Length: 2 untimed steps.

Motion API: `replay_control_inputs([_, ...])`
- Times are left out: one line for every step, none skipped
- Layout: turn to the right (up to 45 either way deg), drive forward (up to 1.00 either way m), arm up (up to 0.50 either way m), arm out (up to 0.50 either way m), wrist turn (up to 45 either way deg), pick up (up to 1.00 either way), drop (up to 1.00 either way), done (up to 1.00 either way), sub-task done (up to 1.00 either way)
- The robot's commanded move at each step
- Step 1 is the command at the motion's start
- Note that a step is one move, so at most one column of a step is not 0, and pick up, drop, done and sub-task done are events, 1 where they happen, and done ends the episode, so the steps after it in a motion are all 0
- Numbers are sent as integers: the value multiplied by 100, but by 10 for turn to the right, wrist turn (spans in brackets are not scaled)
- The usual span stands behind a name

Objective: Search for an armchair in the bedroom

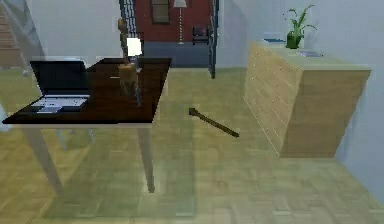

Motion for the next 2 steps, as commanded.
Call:
replay_control_inputs([0,100,0,0,0,0,0,0,0])
replay_control_inputs([0,100,0,0,0,0,0,0,0])
